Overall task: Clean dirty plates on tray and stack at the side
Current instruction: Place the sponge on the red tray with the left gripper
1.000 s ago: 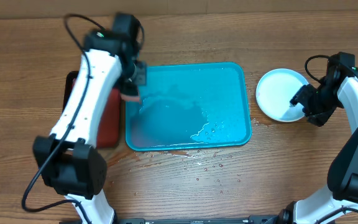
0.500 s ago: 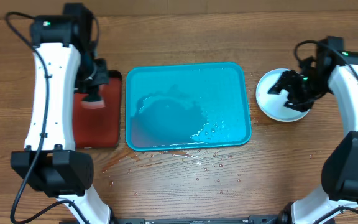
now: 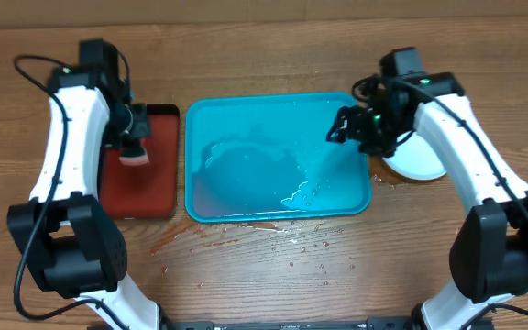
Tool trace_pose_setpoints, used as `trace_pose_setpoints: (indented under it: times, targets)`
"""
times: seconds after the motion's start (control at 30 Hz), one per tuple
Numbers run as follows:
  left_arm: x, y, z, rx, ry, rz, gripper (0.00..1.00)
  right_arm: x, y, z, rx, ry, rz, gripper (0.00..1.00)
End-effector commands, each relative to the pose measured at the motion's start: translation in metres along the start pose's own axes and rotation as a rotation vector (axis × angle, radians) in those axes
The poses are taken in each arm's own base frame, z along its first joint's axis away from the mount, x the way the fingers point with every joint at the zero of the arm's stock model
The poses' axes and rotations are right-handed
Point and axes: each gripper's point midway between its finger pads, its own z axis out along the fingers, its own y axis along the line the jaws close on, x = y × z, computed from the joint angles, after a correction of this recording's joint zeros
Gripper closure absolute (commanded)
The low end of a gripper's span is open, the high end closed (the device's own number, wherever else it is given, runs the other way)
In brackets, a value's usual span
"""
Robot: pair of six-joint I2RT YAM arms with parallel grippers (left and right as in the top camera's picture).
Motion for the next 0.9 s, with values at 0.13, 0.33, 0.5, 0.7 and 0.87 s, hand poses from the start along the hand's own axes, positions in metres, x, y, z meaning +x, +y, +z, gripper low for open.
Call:
trace_pose_setpoints:
  times: [0.13,0.33,0.5,0.7,0.87]
  targets:
    - [0.018,0.009,0.054,-0.051,-0.014,0.026,0.96,0.005,0.009,0.001,0.057,-0.006,-0.072,0.15]
    - [0.018,0.012,0.064,-0.071,-0.037,0.024,0.92,0.007,0.009,0.002,0.062,0.002,-0.070,0.16]
    - [0.017,0.012,0.064,-0.068,-0.040,0.024,0.67,0.008,0.008,0.002,0.062,0.005,-0.068,0.16]
    - [0.014,0.010,0.050,-0.063,-0.029,-0.002,0.00,0.008,0.012,-0.007,0.061,0.000,-0.070,0.16]
    - [-0.001,0.004,-0.009,-0.022,-0.048,-0.019,0.00,0.005,0.028,-0.040,0.043,-0.060,-0.123,0.00]
